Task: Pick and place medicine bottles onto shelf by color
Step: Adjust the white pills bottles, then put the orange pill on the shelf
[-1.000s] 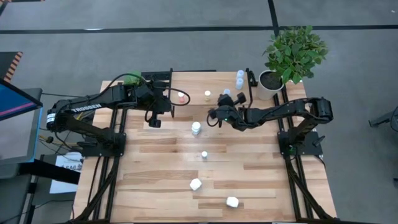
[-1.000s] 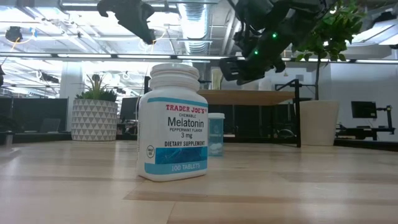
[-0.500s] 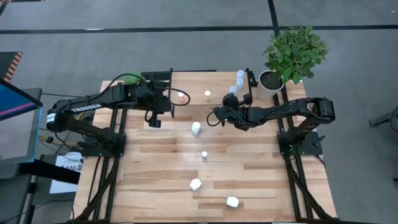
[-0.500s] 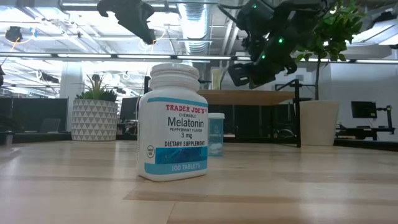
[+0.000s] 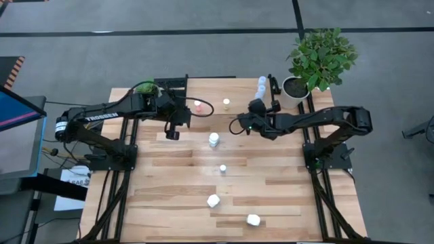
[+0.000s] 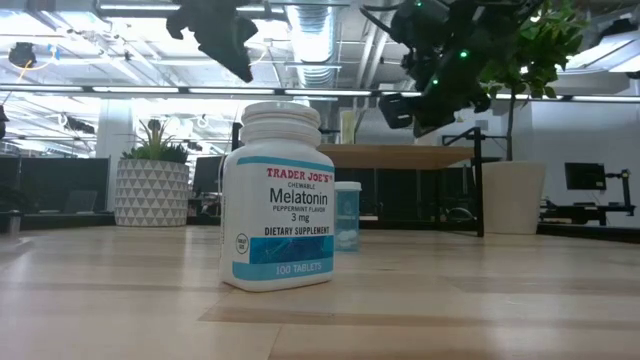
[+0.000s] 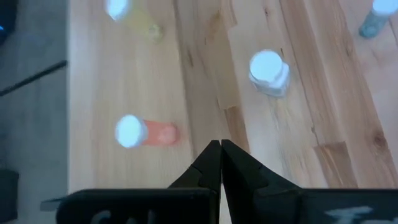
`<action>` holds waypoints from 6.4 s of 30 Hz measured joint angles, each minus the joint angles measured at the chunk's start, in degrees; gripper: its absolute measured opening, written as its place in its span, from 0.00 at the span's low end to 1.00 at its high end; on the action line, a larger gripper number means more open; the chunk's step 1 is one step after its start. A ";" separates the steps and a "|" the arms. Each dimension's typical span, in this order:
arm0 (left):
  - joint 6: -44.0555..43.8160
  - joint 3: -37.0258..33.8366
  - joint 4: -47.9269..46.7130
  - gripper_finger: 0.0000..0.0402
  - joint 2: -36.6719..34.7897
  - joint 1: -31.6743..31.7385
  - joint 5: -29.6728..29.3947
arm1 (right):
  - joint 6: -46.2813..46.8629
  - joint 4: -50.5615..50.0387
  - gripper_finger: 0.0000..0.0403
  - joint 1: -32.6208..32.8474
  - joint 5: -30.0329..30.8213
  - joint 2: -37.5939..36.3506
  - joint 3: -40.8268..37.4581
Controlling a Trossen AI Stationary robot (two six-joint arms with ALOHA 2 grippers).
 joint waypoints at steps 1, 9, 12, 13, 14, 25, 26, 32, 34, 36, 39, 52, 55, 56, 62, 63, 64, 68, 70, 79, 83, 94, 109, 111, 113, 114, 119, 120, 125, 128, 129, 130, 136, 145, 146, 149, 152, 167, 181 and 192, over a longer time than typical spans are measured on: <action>0.02 -0.09 -0.52 0.00 0.02 0.00 0.02 | 0.47 -0.86 0.01 0.01 0.04 -0.26 0.00; 0.02 -0.02 -0.14 0.00 0.17 0.00 -0.03 | 2.12 -3.73 0.02 0.02 -0.33 -1.18 0.00; 0.02 -0.02 -0.13 0.00 0.17 0.00 -0.03 | 2.26 -4.14 0.02 0.02 -1.35 -1.18 0.00; 0.02 -0.02 -0.16 0.00 0.17 0.00 -0.03 | 2.24 -4.09 0.02 0.02 -1.33 -1.18 0.00; 0.02 -0.02 -0.17 0.00 0.17 0.00 -0.03 | 2.24 -4.11 0.02 0.02 -1.33 -1.18 0.00; -0.20 -0.02 -0.24 0.00 0.17 0.00 -0.04 | -0.13 -6.84 0.03 1.90 -12.45 -8.02 1.70; -0.44 -0.02 -0.20 0.00 0.17 0.00 -0.04 | -1.79 -6.52 0.03 2.33 -15.02 -9.10 2.23; -4.27 -0.02 0.14 0.00 0.15 0.00 -0.05 | -12.15 -5.58 0.08 4.07 -27.09 -14.31 4.60; -6.14 -0.02 0.64 0.00 0.15 0.00 -0.07 | -15.70 -4.48 0.11 4.49 -29.59 -14.98 5.42; -6.77 -0.02 1.04 0.01 0.15 -0.02 -0.09 | -19.50 -3.10 0.15 4.79 -32.87 -15.29 6.29; -6.88 -0.04 1.41 0.06 0.15 -0.02 -0.12 | -24.29 -0.63 0.23 4.70 -38.48 -14.68 8.14; -9.71 -0.06 4.44 0.42 1.97 1.69 -1.95 | -29.91 -2.15 0.57 4.55 -40.54 -14.20 11.41; -11.33 -0.09 4.77 0.45 3.17 3.39 -3.70 | -29.91 -5.28 0.59 4.55 -40.54 -14.25 11.37; -11.58 -0.09 4.67 0.46 3.60 4.15 -3.84 | -29.90 -6.03 0.59 4.55 -40.52 -14.28 11.37; -11.82 -0.09 7.75 0.46 6.13 7.08 -3.17 | -26.93 -8.68 0.59 4.55 -40.50 -14.32 11.37; -11.82 -0.09 8.58 0.46 6.57 7.53 -3.06 | -26.87 -8.94 0.59 4.55 -40.50 -14.32 11.37; -11.79 -0.09 8.98 0.46 6.97 8.00 -3.07 | -26.87 -9.08 0.59 4.55 -40.50 -14.32 11.37; -11.83 -0.09 9.59 0.46 8.27 9.75 -3.08 | -26.87 -9.14 0.59 4.55 -40.50 -14.32 11.37; -11.91 -0.09 9.56 0.46 8.39 10.66 -3.04 | -26.87 -9.25 0.59 4.55 -40.47 -14.32 11.37; -12.24 0.04 10.98 0.46 8.28 11.93 0.17 | -26.85 -9.93 0.59 4.55 -40.45 -14.32 11.37; -12.79 0.04 10.76 0.46 8.28 11.96 1.01 | -26.83 -10.12 0.59 4.55 -40.43 -14.32 11.37; -12.92 0.04 12.21 0.46 8.26 12.26 4.40 | -26.72 -10.17 0.59 4.55 -40.41 -14.32 11.37; -13.91 0.14 12.21 0.47 11.43 13.44 6.51 | -26.72 -10.98 0.59 4.69 -40.41 -14.32 11.34; -13.70 0.09 12.54 0.47 12.31 13.40 6.51 | -26.74 -10.99 0.59 4.74 -40.39 -14.32 11.34; -13.50 0.11 12.87 0.47 12.87 13.35 6.53 | -26.74 -11.04 0.59 4.80 -40.41 -14.32 11.32; -13.42 0.11 12.74 0.47 13.01 13.35 6.55 | -26.74 -11.06 0.59 4.81 -40.39 -14.32 11.32; -13.40 0.09 13.19 0.47 12.87 13.38 6.45 | -26.76 -11.30 0.59 4.81 -40.39 -14.32 11.32; -13.39 0.09 13.11 0.46 12.74 13.38 6.43 | -26.76 -11.30 0.59 4.81 -40.41 -14.32 11.32; -13.33 0.13 13.23 0.39 12.54 13.38 6.46 | -26.73 -11.29 0.59 4.81 -40.39 -14.32 11.32; -13.38 0.13 13.38 0.31 12.54 13.38 6.44 | -26.12 -11.38 0.59 4.79 -40.39 -14.32 11.32; -13.38 0.13 13.37 0.27 12.54 13.38 6.44 | -25.85 -11.55 0.59 4.79 -40.39 -14.32 11.32; -13.38 0.13 13.39 0.24 12.54 13.38 6.44 | -25.45 -11.76 0.59 4.79 -40.41 -14.32 11.32; -15.20 0.23 15.74 0.15 12.54 13.02 7.13 | -25.19 -12.15 0.59 4.79 -40.40 -14.32 11.32; -15.17 3.42 19.70 0.21 12.94 10.85 7.45 | -25.21 -12.13 0.59 4.79 -40.40 -14.32 11.32; -15.13 3.87 20.38 0.20 13.18 10.57 7.47 | -25.19 -12.13 0.59 4.79 -40.41 -14.32 11.32; -15.06 5.35 19.97 0.17 14.32 10.36 7.58 | -25.03 -12.11 0.59 4.79 -40.41 -14.32 11.32; -15.02 7.08 19.89 0.16 16.07 10.32 7.96 | -23.94 -12.11 0.59 4.79 -40.41 -14.32 11.32; -14.04 8.81 20.57 0.18 17.70 10.64 9.67 | -23.70 -12.13 0.59 5.18 -40.43 -14.32 11.32; -13.49 8.81 24.14 0.18 17.65 10.89 11.38 | -23.72 -12.11 0.59 5.18 -40.47 -14.32 11.32; -14.44 8.72 20.99 0.18 20.62 11.80 11.07 | -23.79 -12.11 0.59 5.18 -40.50 -14.29 11.32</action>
